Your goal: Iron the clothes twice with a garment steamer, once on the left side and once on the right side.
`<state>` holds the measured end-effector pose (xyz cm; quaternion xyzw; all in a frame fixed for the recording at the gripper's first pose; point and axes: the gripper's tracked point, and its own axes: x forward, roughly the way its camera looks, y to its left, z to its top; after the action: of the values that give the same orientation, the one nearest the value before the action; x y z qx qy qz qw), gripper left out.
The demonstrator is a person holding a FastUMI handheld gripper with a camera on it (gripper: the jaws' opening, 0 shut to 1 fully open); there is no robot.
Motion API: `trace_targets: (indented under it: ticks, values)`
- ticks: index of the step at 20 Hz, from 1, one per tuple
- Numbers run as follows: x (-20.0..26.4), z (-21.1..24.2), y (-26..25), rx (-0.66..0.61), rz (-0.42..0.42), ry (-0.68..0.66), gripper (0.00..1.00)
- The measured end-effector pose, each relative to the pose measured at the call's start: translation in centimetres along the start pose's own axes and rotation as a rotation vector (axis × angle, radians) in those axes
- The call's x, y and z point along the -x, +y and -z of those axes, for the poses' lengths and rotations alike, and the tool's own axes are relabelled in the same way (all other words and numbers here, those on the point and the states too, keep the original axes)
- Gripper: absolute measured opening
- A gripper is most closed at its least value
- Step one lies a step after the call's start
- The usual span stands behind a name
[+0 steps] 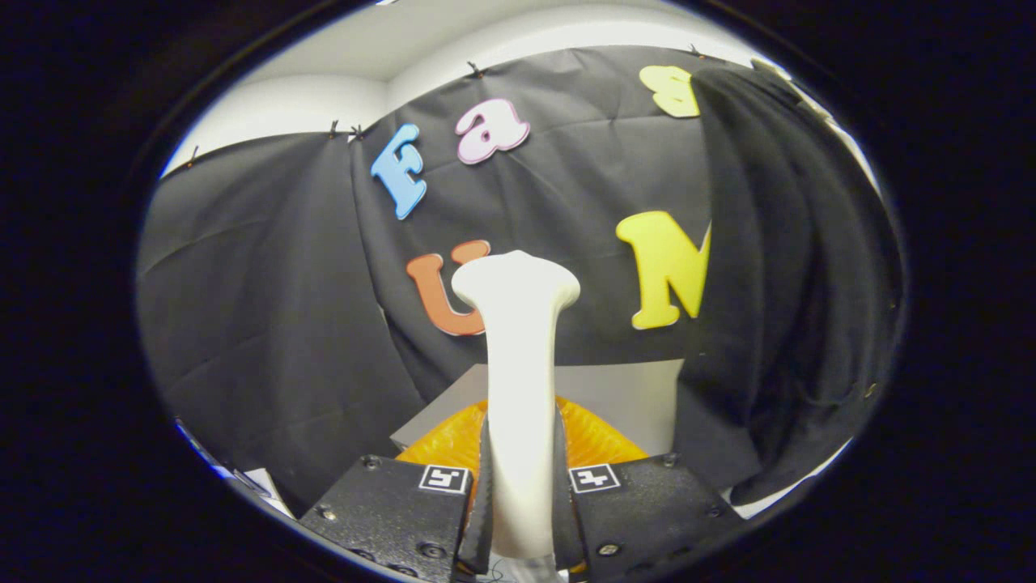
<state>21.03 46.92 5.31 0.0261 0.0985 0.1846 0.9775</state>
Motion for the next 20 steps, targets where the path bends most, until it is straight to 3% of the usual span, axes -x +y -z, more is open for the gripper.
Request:
trace_targets:
  ticks: [3,6,10,20]
  values:
    - [4.7,-2.2,-3.1,0.003,0.043,-0.059,0.32]
    - [8.5,-4.4,-6.5,0.019,0.142,-0.14,0.32]
    - [14.1,-8.0,-9.5,0.042,0.181,-0.24,0.32]
    - [18.1,-15.1,-19.2,0.126,0.293,-0.462,0.32]
